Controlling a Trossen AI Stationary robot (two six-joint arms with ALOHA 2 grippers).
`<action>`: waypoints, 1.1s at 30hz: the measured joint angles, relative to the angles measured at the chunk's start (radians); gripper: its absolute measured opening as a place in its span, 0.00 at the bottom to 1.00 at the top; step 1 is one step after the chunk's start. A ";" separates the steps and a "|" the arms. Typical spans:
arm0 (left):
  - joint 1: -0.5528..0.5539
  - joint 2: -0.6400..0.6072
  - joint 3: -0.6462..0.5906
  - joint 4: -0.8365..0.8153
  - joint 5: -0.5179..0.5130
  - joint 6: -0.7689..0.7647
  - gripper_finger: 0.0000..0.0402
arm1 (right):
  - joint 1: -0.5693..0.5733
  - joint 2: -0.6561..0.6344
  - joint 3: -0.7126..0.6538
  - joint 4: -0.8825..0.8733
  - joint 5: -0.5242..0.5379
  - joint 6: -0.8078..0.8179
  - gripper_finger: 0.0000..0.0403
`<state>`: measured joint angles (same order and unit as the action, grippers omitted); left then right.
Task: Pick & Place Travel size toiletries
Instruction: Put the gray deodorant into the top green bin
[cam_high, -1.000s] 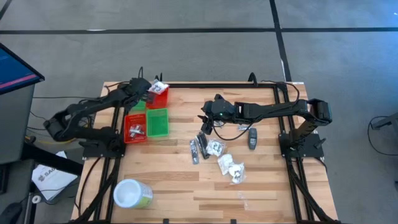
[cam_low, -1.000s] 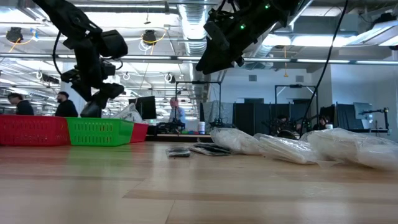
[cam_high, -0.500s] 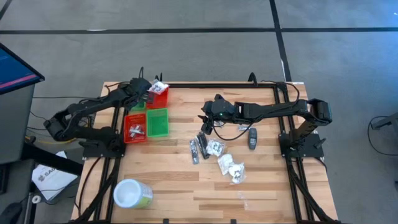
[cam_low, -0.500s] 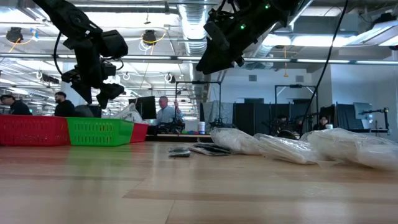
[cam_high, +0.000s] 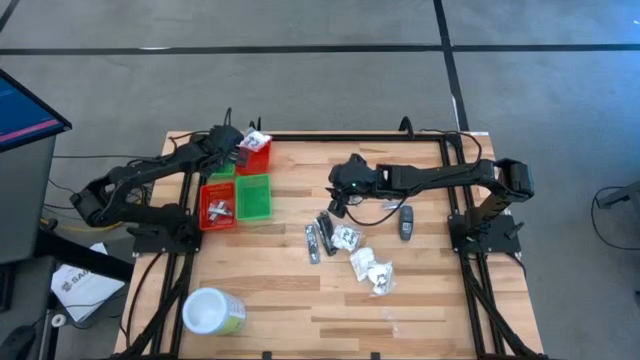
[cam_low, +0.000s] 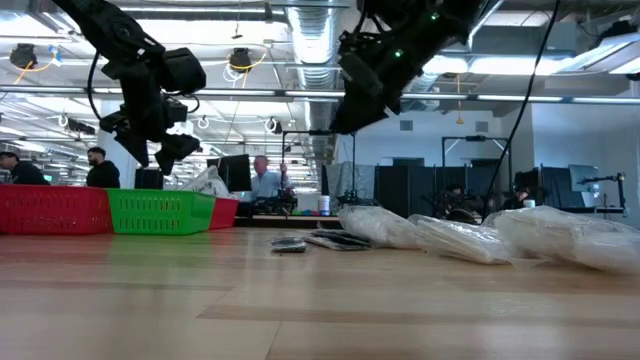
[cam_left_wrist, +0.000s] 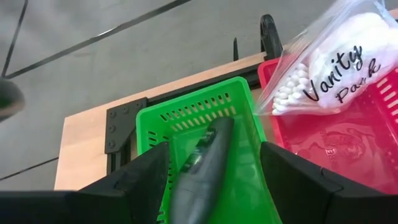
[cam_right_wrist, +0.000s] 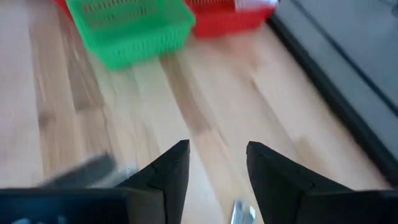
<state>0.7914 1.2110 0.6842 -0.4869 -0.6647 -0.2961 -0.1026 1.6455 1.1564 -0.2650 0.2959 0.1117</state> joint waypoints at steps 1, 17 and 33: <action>-0.005 -0.003 0.000 0.000 0.000 0.009 0.61 | 0.003 0.000 0.000 -0.032 0.000 0.011 0.37; -0.224 -0.283 -0.077 0.017 0.017 0.061 0.61 | 0.128 0.000 0.000 -0.760 0.213 0.422 0.30; -0.274 -0.414 -0.197 0.043 0.016 0.054 0.61 | 0.307 -0.124 -0.107 -1.085 0.251 1.183 0.29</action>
<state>0.5179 0.7967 0.4872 -0.4442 -0.6483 -0.2420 0.2043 1.5220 1.0490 -1.3502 0.5464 1.2944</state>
